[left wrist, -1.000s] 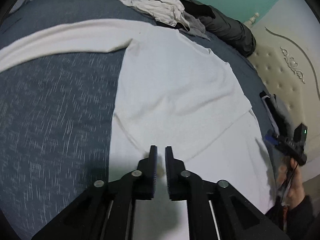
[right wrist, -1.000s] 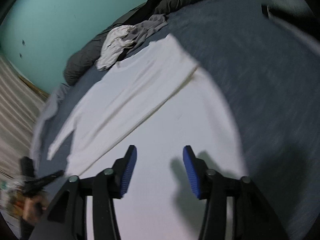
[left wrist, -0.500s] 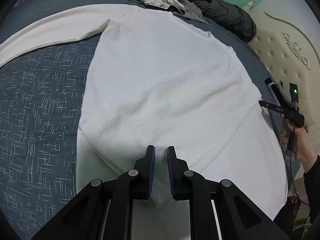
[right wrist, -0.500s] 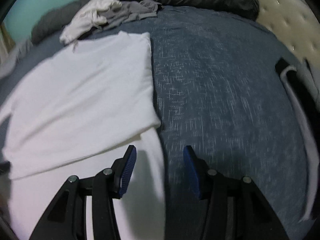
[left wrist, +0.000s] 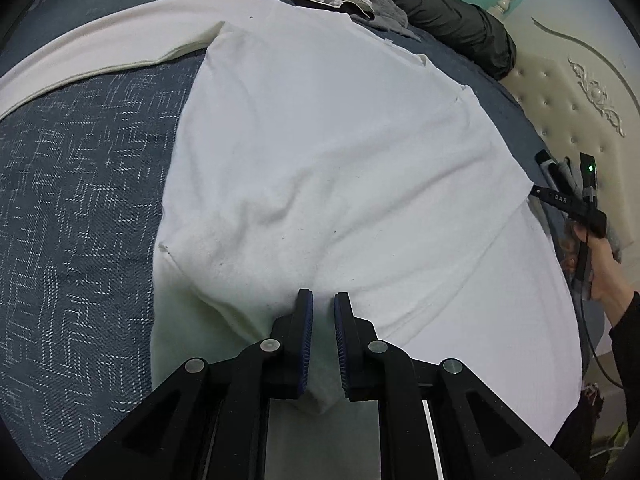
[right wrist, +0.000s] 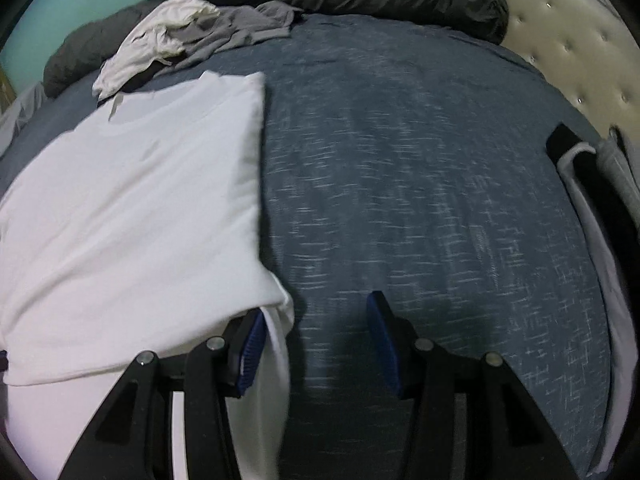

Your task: Fold clothes

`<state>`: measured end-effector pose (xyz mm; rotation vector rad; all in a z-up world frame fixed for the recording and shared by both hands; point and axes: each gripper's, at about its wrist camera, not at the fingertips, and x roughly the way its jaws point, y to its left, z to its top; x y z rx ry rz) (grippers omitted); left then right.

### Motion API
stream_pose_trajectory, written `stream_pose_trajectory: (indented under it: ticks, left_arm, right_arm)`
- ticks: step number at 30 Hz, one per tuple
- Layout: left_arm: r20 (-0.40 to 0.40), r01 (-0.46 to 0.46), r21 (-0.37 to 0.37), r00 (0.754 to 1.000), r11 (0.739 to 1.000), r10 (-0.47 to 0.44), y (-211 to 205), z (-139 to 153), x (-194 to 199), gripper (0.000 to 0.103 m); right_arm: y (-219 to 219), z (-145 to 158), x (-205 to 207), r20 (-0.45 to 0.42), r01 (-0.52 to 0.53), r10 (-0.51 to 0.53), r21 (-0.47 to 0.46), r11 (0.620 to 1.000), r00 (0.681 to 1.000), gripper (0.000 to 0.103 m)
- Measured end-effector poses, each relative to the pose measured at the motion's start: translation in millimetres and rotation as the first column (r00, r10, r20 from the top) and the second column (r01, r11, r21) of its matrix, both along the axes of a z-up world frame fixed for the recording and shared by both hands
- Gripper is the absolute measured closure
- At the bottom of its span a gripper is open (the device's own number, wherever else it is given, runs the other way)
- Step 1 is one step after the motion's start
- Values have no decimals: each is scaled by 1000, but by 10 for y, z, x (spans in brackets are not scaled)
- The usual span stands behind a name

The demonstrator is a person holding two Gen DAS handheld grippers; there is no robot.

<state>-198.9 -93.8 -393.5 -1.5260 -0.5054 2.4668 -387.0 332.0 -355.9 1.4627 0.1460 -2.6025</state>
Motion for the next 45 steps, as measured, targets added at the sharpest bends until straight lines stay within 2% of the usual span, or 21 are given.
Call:
stream_pose_trajectory:
  ticks: [8, 13, 20, 27, 29, 31, 35, 39, 45]
  left_arm:
    - [-2, 1, -9, 1000, 1000, -1, 129, 45, -66, 90]
    - [-1, 2, -10, 1000, 1000, -2, 102, 33, -40, 90]
    - [-1, 2, -5, 1000, 1000, -2, 52, 15, -31, 90]
    - [1, 1, -2, 1000, 1000, -1, 56, 5, -71, 90]
    - [1, 1, -1, 1000, 1000, -1, 64, 4, -81, 90]
    - [1, 2, -1, 1000, 1000, -2, 61, 3, -79, 90]
    - [1, 4, -2, 1000, 1000, -4, 38, 2, -59, 90]
    - [1, 7, -2, 1000, 1000, -7, 15, 1, -39, 90]
    - [0, 10, -4, 1000, 1000, -10, -3, 1, -15, 90]
  right_arm:
    - [-25, -41, 46, 8, -32, 33, -22, 999, 999, 54]
    - [-150, -49, 127, 4, -119, 119, 42, 992, 993, 54]
    - [118, -3, 166, -40, -94, 94, 11, 996, 995, 54]
    - [102, -38, 198, -30, -69, 70, 38, 997, 997, 58]
    - [118, -31, 212, -18, -61, 61, 11, 998, 998, 59]
    - [177, 5, 251, -1, -48, 48, -61, 997, 999, 59]
    - [224, 133, 334, -21, -52, 50, -99, 994, 999, 59]
    - [73, 123, 204, -4, -70, 70, -42, 997, 998, 59]
    - [-42, -55, 32, 54, -54, 52, 34, 998, 997, 59]
